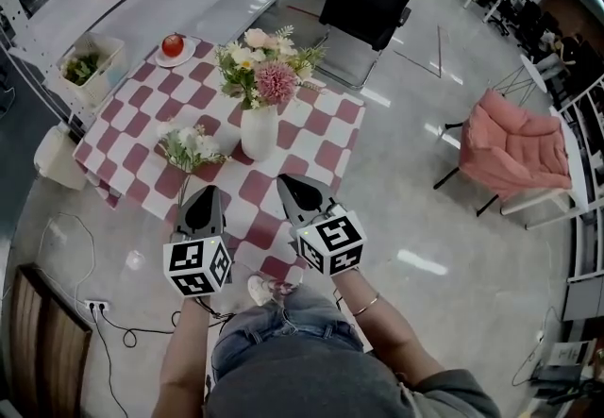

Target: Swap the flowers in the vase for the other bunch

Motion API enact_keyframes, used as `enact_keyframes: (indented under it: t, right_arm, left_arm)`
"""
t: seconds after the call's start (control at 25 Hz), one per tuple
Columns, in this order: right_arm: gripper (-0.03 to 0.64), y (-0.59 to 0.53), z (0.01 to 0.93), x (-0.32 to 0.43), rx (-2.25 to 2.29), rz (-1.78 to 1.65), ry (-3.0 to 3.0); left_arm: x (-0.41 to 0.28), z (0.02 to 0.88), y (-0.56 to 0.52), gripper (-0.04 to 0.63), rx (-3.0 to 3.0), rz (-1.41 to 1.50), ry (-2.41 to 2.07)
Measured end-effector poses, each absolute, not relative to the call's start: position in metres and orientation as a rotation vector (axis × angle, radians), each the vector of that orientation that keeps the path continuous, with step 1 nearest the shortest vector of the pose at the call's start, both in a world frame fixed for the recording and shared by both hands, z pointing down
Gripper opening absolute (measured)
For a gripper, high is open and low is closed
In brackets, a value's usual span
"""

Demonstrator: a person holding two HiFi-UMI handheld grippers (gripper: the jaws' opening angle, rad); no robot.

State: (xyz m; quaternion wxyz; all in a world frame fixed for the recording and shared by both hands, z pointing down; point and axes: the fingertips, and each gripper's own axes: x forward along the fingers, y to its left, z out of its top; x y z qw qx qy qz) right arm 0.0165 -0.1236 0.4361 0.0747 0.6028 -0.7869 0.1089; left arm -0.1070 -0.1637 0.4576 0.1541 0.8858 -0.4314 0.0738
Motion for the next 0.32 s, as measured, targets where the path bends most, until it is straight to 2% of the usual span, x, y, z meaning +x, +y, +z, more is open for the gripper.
enact_keyframes:
  t: [0.32]
  right_arm:
    - [0.009,-0.112,0.437,0.005,1.808,0.337,-2.374]
  left_arm:
    - [-0.122,0.454,-0.158,0.028,2.568,0.248,-1.278]
